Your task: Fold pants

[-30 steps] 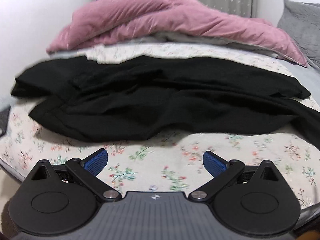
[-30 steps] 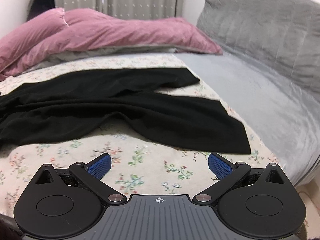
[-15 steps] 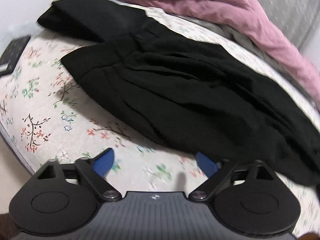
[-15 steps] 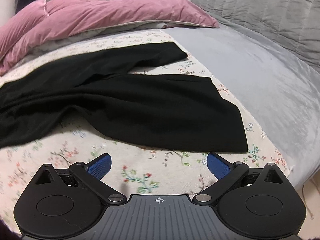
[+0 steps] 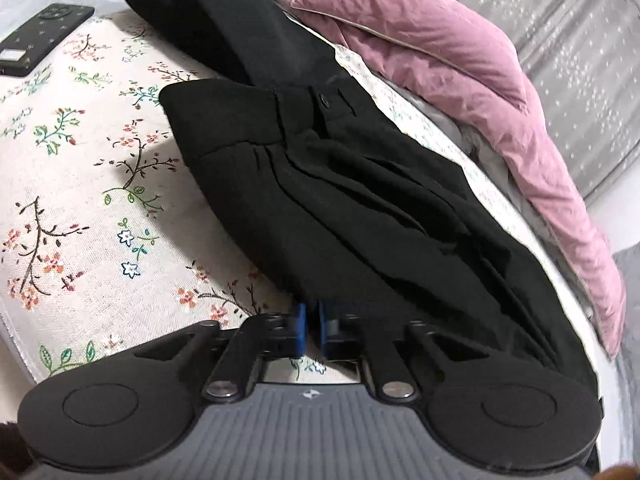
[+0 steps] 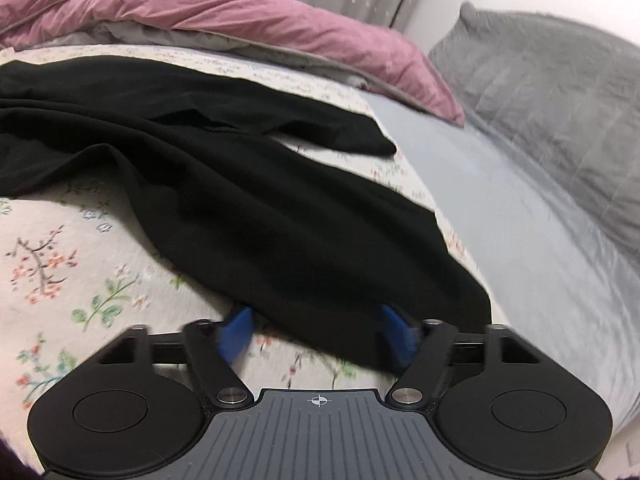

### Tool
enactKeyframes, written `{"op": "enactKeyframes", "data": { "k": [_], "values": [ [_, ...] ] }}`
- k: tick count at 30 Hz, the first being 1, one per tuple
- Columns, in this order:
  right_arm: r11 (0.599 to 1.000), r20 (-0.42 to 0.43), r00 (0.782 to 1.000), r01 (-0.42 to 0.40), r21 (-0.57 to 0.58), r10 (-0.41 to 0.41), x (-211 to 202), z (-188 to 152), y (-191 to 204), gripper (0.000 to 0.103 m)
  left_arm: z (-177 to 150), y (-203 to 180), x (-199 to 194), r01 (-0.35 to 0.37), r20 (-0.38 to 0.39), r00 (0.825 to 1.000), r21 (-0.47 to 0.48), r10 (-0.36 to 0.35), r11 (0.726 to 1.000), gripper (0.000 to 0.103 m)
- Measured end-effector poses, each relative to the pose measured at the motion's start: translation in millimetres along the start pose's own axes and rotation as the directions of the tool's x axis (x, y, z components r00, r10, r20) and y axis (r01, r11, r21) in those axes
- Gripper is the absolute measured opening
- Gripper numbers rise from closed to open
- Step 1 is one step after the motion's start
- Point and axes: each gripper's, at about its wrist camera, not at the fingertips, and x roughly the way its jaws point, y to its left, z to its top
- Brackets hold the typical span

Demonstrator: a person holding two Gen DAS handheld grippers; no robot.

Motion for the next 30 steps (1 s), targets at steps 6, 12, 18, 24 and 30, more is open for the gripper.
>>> {"op": "enactKeyframes", "data": {
  "k": [6, 12, 18, 24, 30],
  "values": [
    [0.997, -0.031, 0.998, 0.044, -0.068, -0.046, 4, 6, -5, 0.0, 7, -4, -17, -0.072, 0.063, 0.996, 0.07, 0.068, 0.995, 0.025],
    [0.994, -0.008, 0.999, 0.052, -0.095, -0.053, -26, 9, -30, 0.0, 24, 0, -44, -0.12, 0.078, 0.991, 0.129, 0.111, 0.984, 0.025],
    [0.986, -0.041, 0.999, 0.012, -0.168, -0.019, -44, -1, -37, 0.0, 23, 18, -54, -0.157, 0.046, 0.987, 0.164, 0.151, 0.974, 0.025],
    [0.981, -0.113, 0.994, -0.033, -0.189, 0.012, -39, -21, -32, 0.0, 11, 19, -33, -0.227, -0.008, 0.972, 0.23, 0.235, 0.946, 0.026],
    [0.985, -0.181, 0.982, -0.084, -0.151, 0.056, -39, -21, -38, 0.016, 7, -9, -39, -0.275, 0.013, 0.956, 0.375, 0.292, 0.885, 0.059]
  ]
}}
